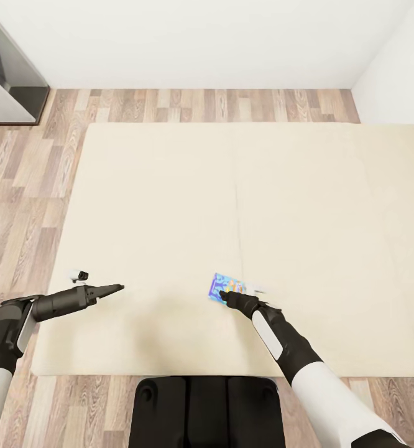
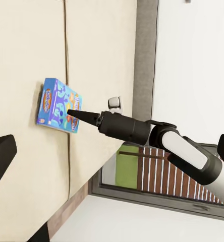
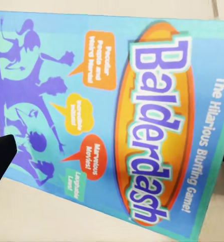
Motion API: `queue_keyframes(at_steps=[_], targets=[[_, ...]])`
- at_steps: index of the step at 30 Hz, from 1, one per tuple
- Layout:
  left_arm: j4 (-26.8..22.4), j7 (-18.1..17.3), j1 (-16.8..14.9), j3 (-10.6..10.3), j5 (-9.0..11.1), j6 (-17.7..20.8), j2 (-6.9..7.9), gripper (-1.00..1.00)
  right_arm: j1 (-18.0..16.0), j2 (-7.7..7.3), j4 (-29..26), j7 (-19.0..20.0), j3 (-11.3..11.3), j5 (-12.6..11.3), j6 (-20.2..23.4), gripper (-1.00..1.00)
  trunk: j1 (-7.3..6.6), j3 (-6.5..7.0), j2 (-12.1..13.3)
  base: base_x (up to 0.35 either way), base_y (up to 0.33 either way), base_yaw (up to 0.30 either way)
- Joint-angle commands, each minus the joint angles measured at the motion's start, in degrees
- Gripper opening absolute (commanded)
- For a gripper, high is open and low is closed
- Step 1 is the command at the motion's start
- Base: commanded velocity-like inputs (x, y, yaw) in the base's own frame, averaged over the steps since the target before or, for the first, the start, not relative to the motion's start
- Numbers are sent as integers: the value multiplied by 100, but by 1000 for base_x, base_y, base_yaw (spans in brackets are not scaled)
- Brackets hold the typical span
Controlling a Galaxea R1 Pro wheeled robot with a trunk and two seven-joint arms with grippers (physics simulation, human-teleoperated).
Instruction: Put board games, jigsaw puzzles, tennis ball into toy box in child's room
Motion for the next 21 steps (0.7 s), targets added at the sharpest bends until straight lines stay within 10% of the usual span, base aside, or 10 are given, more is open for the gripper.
queue_keyframes(at_steps=[1, 21], targets=[[0, -22, -1, -1, -1, 60, 2, 100, -2, -2, -9, -37, 6, -62, 33, 100, 3, -6, -9, 0, 16, 0], [0, -22, -1, -2, -1, 59, -5, 100, -2, -2, -9, -36, 14, -54, 16, 100, 3, -6, -9, 0, 50, 0]])
